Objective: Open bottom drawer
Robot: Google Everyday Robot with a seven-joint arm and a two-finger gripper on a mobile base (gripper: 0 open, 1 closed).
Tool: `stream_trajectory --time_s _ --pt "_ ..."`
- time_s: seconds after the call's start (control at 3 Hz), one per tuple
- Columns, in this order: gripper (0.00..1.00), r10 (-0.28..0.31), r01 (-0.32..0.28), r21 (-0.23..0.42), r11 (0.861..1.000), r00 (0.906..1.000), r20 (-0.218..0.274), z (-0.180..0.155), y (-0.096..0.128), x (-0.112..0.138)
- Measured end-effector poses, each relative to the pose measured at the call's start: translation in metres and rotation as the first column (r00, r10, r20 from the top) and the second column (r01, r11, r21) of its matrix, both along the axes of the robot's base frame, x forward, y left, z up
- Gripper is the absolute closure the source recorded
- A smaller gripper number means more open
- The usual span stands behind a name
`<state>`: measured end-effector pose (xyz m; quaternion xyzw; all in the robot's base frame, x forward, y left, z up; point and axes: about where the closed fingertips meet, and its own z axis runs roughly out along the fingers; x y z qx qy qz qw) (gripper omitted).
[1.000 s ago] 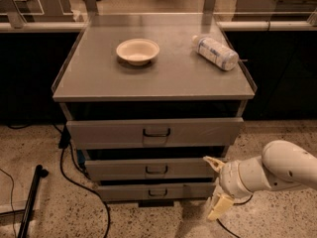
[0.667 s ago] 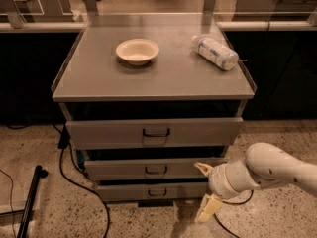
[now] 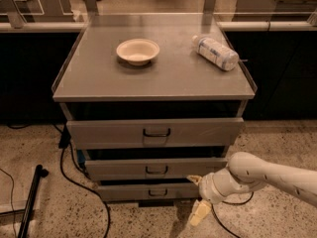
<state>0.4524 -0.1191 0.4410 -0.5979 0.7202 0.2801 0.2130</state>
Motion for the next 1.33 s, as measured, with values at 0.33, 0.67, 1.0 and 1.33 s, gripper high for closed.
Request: stream_trajectory --time_s 0.33,0.67,1.0,1.33 --pt "0.00 -0.006 0.005 0.024 1.000 0.9996 0.029 -0.029 -0.001 0.006" --pt "0.00 -0.025 0.020 0.030 0.999 0.9859 0.166 -0.038 -0.010 0.019" --pt "0.00 -0.064 0.060 0.024 0.998 0.9592 0.276 -0.043 -0.026 0.035" --pt "0.00 -0.064 0.059 0.024 0.998 0.9592 0.276 -0.043 -0.026 0.035"
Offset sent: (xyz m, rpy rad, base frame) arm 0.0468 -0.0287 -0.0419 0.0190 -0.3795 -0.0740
